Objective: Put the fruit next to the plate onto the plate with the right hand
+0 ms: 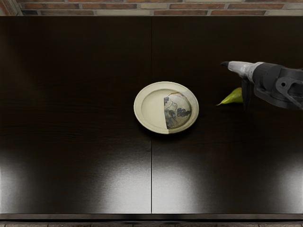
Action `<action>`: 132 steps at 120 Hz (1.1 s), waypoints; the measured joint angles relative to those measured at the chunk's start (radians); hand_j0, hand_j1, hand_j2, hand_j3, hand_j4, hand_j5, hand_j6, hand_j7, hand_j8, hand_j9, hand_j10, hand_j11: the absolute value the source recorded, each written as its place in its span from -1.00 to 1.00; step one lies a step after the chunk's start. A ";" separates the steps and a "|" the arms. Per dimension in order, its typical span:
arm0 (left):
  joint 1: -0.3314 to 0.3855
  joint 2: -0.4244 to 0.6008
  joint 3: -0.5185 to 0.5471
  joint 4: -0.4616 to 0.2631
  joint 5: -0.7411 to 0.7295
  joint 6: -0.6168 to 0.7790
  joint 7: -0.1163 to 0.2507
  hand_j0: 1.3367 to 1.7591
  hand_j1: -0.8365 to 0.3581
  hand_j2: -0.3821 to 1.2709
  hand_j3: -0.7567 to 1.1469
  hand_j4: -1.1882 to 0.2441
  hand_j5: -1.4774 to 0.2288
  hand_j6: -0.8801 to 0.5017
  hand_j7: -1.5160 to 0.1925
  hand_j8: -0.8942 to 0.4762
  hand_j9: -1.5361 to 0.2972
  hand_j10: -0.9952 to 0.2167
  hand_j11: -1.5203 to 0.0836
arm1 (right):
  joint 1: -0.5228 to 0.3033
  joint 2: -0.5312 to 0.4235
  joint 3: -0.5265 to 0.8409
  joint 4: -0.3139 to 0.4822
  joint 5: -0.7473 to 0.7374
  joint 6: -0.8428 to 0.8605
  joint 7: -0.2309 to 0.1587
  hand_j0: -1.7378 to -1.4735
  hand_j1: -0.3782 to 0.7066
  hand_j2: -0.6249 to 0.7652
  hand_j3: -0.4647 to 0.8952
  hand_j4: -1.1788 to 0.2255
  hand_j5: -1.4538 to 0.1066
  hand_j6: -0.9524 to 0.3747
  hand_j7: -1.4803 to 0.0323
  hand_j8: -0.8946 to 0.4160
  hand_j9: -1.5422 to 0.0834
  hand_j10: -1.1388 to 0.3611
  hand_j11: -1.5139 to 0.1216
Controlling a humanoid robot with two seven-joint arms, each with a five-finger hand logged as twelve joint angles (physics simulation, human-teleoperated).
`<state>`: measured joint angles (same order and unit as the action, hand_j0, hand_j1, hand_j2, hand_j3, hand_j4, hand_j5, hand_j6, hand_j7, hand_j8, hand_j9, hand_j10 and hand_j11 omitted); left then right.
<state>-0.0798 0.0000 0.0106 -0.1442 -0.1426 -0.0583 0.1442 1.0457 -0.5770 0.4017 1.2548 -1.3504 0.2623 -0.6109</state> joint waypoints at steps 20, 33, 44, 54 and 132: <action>0.000 0.000 0.000 0.000 0.000 0.000 0.000 0.52 0.94 -0.53 -0.21 0.63 0.70 0.24 0.74 0.28 0.65 0.61 0.86 | -0.009 0.043 -0.001 -0.082 -0.002 -0.002 0.000 -0.40 -0.95 -0.10 -0.32 0.67 0.86 0.43 0.96 0.36 0.90 0.51 0.85; 0.000 0.000 0.000 0.000 0.000 0.000 0.000 0.52 0.94 -0.53 -0.21 0.63 0.70 0.24 0.74 0.28 0.65 0.61 0.86 | -0.014 0.054 -0.001 -0.100 -0.003 -0.009 0.000 -0.40 -0.91 -0.10 -0.32 0.65 0.83 0.40 0.93 0.33 0.87 0.49 0.82; 0.000 0.000 0.000 0.000 0.000 0.000 0.000 0.52 0.94 -0.53 -0.21 0.63 0.70 0.24 0.74 0.28 0.65 0.61 0.86 | -0.025 0.058 -0.007 -0.102 -0.006 -0.046 0.000 -0.40 -0.88 -0.11 -0.32 0.63 0.81 0.38 0.90 0.31 0.85 0.47 0.80; 0.000 0.000 0.000 0.000 0.000 0.000 0.000 0.52 0.94 -0.53 -0.21 0.63 0.70 0.24 0.74 0.28 0.65 0.61 0.86 | -0.031 0.060 -0.033 -0.103 -0.009 -0.094 0.000 -0.40 -0.86 -0.11 -0.32 0.62 0.80 0.37 0.89 0.30 0.83 0.46 0.79; 0.000 0.000 0.000 0.000 0.000 0.000 0.000 0.52 0.94 -0.53 -0.21 0.63 0.70 0.24 0.74 0.28 0.65 0.61 0.86 | -0.035 0.087 -0.128 -0.141 -0.013 -0.205 0.000 -0.40 -0.47 -0.16 -0.32 0.36 0.50 0.10 0.58 0.02 0.55 0.22 0.50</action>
<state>-0.0798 0.0000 0.0106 -0.1442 -0.1426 -0.0583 0.1442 1.0102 -0.4897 0.2741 1.1142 -1.3633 0.0575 -0.6109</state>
